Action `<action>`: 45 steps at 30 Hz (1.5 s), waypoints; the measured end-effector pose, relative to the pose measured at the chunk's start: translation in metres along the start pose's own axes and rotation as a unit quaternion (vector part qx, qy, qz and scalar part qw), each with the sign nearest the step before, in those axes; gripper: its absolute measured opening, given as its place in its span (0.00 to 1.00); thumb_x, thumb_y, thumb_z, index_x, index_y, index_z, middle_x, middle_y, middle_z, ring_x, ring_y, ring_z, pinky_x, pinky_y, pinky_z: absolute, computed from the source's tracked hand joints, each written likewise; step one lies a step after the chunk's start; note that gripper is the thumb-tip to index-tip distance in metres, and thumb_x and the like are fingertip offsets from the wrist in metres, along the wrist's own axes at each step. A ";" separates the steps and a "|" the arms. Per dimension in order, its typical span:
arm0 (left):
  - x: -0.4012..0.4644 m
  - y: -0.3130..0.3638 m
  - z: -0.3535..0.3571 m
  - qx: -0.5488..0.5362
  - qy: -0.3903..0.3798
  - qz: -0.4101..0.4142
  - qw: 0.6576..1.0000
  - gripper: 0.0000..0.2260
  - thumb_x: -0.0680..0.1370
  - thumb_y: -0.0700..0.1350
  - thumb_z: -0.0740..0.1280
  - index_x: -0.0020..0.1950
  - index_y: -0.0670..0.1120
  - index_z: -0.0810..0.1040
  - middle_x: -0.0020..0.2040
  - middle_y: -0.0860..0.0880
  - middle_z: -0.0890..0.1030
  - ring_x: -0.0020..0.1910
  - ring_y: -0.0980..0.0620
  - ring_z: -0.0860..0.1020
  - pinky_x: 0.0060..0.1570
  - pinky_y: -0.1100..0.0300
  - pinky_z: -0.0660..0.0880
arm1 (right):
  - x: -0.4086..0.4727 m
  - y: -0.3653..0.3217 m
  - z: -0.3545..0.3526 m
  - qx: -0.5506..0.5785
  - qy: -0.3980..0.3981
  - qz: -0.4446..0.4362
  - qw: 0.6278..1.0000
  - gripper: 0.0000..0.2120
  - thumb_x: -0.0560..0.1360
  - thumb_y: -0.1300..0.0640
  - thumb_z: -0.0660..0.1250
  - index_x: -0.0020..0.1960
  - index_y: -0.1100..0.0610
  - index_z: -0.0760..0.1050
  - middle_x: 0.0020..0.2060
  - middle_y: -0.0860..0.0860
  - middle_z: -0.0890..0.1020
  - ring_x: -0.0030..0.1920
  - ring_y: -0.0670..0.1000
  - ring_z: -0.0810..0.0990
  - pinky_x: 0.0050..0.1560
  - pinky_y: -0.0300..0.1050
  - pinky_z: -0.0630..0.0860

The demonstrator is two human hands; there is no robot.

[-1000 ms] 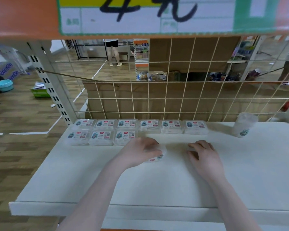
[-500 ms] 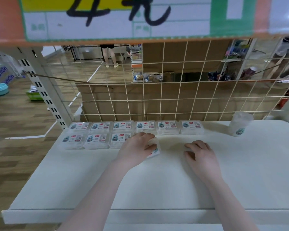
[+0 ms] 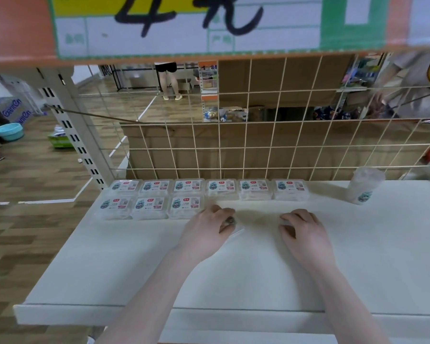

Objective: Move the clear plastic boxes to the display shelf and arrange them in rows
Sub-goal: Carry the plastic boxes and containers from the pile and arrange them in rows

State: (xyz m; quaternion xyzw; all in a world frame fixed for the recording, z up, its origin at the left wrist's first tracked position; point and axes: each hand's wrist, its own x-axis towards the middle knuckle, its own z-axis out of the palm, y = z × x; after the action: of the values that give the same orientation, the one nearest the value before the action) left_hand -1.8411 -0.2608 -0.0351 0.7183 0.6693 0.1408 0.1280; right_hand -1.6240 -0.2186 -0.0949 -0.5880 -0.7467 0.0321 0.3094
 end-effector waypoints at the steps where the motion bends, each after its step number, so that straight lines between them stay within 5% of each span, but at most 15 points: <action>1: -0.001 -0.001 0.000 0.000 -0.004 0.001 1.000 0.18 0.79 0.52 0.60 0.69 0.54 0.71 0.63 0.52 0.73 0.61 0.48 0.74 0.56 0.58 0.72 | 0.000 0.000 0.000 0.001 0.000 0.001 1.000 0.10 0.64 0.65 0.74 0.45 0.59 0.82 0.43 0.56 0.81 0.43 0.62 0.78 0.44 0.51 0.76; 11: -0.006 0.010 -0.006 0.091 -0.046 -0.041 0.994 0.18 0.77 0.57 0.60 0.60 0.47 0.74 0.56 0.47 0.72 0.55 0.45 0.75 0.50 0.55 0.70 | 0.001 -0.001 0.000 -0.002 -0.001 -0.011 1.000 0.10 0.64 0.65 0.75 0.45 0.61 0.82 0.42 0.57 0.81 0.42 0.62 0.78 0.43 0.52 0.76; 18: -0.008 -0.003 -0.015 0.093 -0.085 0.091 0.988 0.25 0.78 0.57 0.61 0.74 0.54 0.63 0.76 0.55 0.58 0.74 0.55 0.56 0.69 0.58 0.59 | 0.001 -0.001 0.000 0.007 -0.005 0.005 1.000 0.09 0.65 0.65 0.73 0.46 0.61 0.82 0.44 0.57 0.81 0.45 0.62 0.78 0.46 0.52 0.75; 23: -0.009 -0.007 -0.016 0.090 -0.106 0.111 0.984 0.23 0.79 0.58 0.58 0.75 0.57 0.61 0.76 0.57 0.58 0.74 0.57 0.56 0.69 0.60 0.58 | 0.001 -0.001 0.000 0.010 -0.011 0.011 1.000 0.09 0.67 0.64 0.72 0.47 0.61 0.82 0.45 0.57 0.81 0.46 0.62 0.77 0.47 0.52 0.75; 33: -0.006 0.006 -0.006 0.183 -0.034 0.055 0.981 0.29 0.77 0.64 0.56 0.71 0.47 0.64 0.69 0.50 0.65 0.67 0.48 0.64 0.62 0.56 0.64 | 0.001 -0.001 0.000 0.013 -0.004 0.007 1.000 0.09 0.66 0.65 0.73 0.46 0.61 0.82 0.43 0.57 0.81 0.44 0.62 0.77 0.46 0.52 0.75; 38: -0.005 -0.003 -0.010 0.134 -0.094 0.122 0.979 0.29 0.78 0.62 0.58 0.76 0.54 0.57 0.77 0.55 0.52 0.76 0.56 0.50 0.70 0.58 0.56 | 0.001 0.000 0.002 0.005 0.011 -0.010 1.000 0.10 0.64 0.66 0.74 0.45 0.61 0.82 0.41 0.56 0.81 0.42 0.62 0.78 0.43 0.52 0.76; 45: -0.001 -0.005 -0.016 0.137 -0.139 0.140 0.971 0.30 0.78 0.56 0.61 0.77 0.56 0.52 0.78 0.57 0.49 0.76 0.57 0.48 0.71 0.59 0.57 | 0.000 -0.001 0.006 -0.049 0.046 -0.046 0.997 0.07 0.63 0.64 0.72 0.41 0.60 0.81 0.37 0.56 0.79 0.36 0.61 0.78 0.36 0.49 0.77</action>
State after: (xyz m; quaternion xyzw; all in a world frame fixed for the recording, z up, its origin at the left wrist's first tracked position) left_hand -1.8519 -0.2619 -0.0228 0.8278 0.5510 -0.0368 0.0989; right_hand -1.6274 -0.2169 -0.0994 -0.5682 -0.7588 -0.0459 0.3151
